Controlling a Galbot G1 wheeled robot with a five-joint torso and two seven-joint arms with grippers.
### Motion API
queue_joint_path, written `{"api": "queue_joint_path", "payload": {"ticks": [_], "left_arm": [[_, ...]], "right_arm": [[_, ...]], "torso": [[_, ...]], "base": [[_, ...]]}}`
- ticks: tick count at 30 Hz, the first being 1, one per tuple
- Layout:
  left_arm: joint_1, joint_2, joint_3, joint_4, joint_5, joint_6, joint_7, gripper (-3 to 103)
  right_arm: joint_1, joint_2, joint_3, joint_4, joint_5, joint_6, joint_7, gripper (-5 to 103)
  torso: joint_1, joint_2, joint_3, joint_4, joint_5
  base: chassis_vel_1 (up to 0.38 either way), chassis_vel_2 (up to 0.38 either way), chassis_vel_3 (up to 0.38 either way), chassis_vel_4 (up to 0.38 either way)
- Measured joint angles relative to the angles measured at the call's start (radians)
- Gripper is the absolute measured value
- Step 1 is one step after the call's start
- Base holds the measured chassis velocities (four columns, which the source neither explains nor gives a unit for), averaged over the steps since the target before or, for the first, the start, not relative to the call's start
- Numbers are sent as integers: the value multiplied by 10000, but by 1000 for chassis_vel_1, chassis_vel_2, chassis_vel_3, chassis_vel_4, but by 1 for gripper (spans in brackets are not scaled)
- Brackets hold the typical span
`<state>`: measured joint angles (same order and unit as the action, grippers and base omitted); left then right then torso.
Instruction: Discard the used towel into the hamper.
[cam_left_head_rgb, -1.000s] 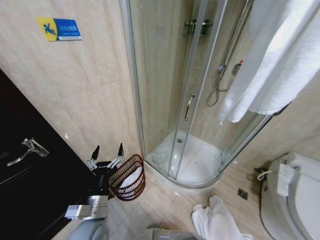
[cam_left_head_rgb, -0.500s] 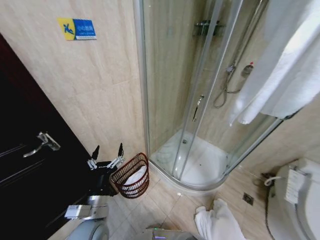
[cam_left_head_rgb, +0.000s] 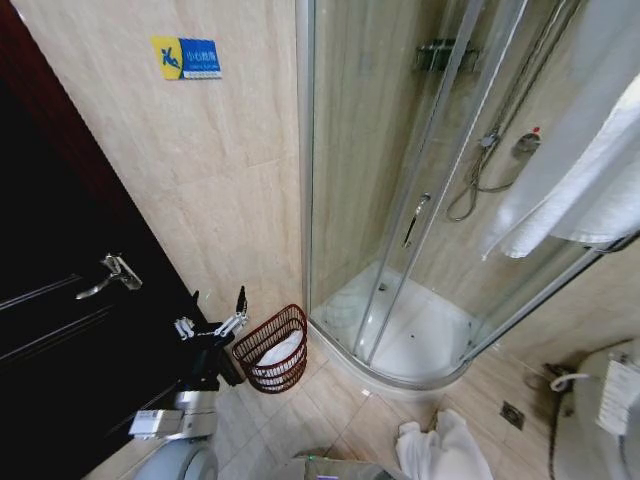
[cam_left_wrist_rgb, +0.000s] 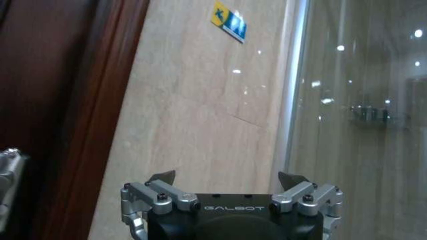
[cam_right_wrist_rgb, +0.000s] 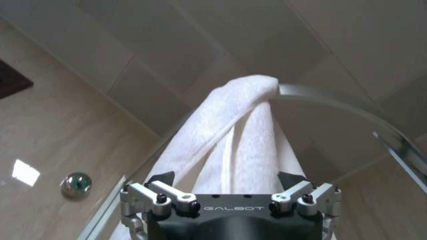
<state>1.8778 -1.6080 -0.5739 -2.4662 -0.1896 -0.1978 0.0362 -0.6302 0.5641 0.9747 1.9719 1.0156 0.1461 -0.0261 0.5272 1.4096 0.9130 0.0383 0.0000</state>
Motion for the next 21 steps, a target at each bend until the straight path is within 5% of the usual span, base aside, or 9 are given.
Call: {"api": "queue_joint_path", "payload": {"ticks": [10,14,18,21], "left_arm": [[0,0,0,0,0,0,0,100],[0,0,0,0,0,0,0,100],[0,0,0,0,0,0,0,100],[0,0,-1,0,0,0,0,100]], "right_arm": [[1406,-661,-550,-293,1568,-928,134,102],[1945,-710,-915,-374,1494,-1380,418,96],[2062,-686,-1104,-567,459,-1675,888,90],[2026,-703,-1031,-948,-1836,-1567,1037,90]], "torso": [[-1,1,0,0,0],[-1,1,-1,0,-3],[0,0,0,3,0],[0,0,1,5,1]], "base": [[55,55,69,70],[97,76,82,90],[103,103,88,111],[108,102,94,89]]}}
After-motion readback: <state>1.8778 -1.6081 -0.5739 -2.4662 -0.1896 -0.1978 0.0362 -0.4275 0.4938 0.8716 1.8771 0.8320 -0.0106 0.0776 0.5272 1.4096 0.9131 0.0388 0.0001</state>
